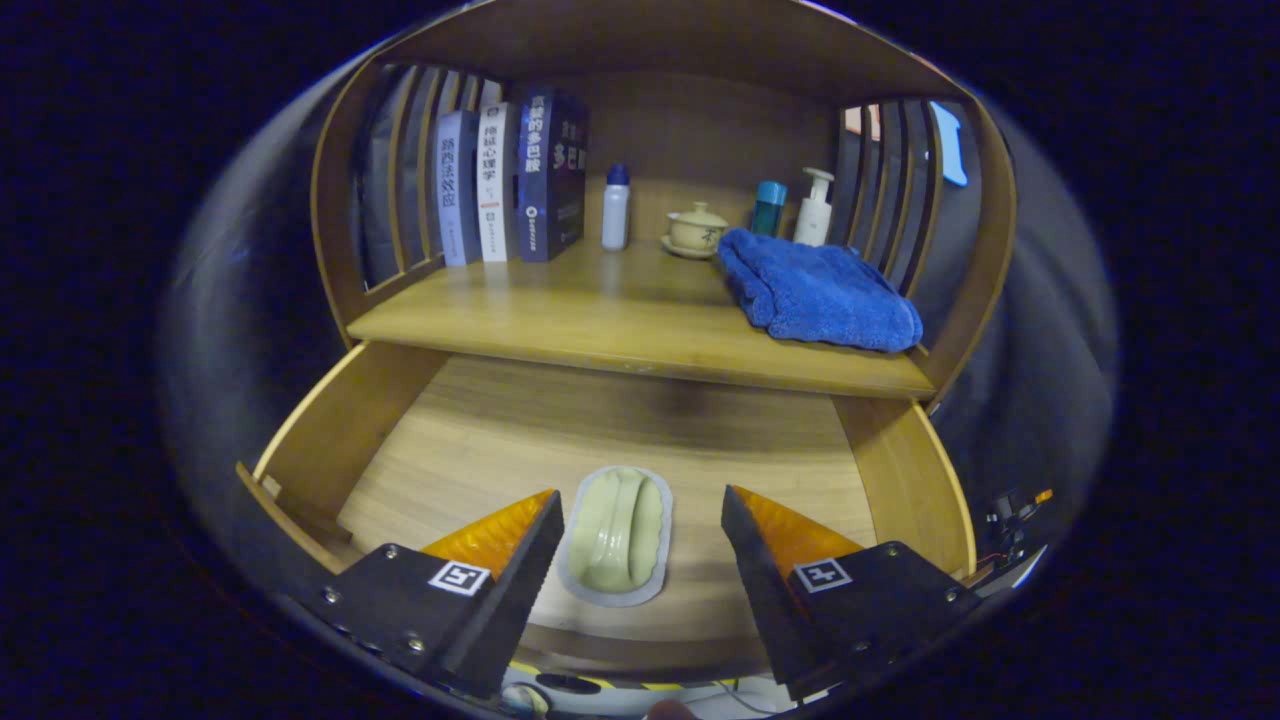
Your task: Pull open the drawer, take out the items inside it, and place them on the countertop above the cabinet.
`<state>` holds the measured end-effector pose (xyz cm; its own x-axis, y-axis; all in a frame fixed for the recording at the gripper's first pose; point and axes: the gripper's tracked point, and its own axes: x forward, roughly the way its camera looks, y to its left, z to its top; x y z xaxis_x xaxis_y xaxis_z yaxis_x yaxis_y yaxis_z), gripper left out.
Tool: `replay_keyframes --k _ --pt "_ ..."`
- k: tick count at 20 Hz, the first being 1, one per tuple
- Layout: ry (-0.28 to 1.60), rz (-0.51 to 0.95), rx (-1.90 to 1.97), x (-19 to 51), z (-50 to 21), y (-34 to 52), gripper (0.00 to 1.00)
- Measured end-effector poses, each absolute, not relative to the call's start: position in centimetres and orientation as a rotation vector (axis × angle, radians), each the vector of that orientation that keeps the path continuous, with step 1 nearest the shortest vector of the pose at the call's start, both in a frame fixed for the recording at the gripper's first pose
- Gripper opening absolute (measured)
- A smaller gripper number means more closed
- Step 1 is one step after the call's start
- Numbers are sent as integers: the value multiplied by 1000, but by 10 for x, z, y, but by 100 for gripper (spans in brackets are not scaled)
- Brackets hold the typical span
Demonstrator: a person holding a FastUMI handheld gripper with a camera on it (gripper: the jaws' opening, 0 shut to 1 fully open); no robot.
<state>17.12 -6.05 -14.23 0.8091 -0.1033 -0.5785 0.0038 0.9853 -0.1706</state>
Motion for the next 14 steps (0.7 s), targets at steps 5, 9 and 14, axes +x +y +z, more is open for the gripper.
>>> replay_keyframes --k 5,9,14 --pt "745 -59 -128 184 -177 -56 84" --pt "817 -42 -52 187 -196 -53 42" --pt "768 55 -38 188 -192 -46 14"
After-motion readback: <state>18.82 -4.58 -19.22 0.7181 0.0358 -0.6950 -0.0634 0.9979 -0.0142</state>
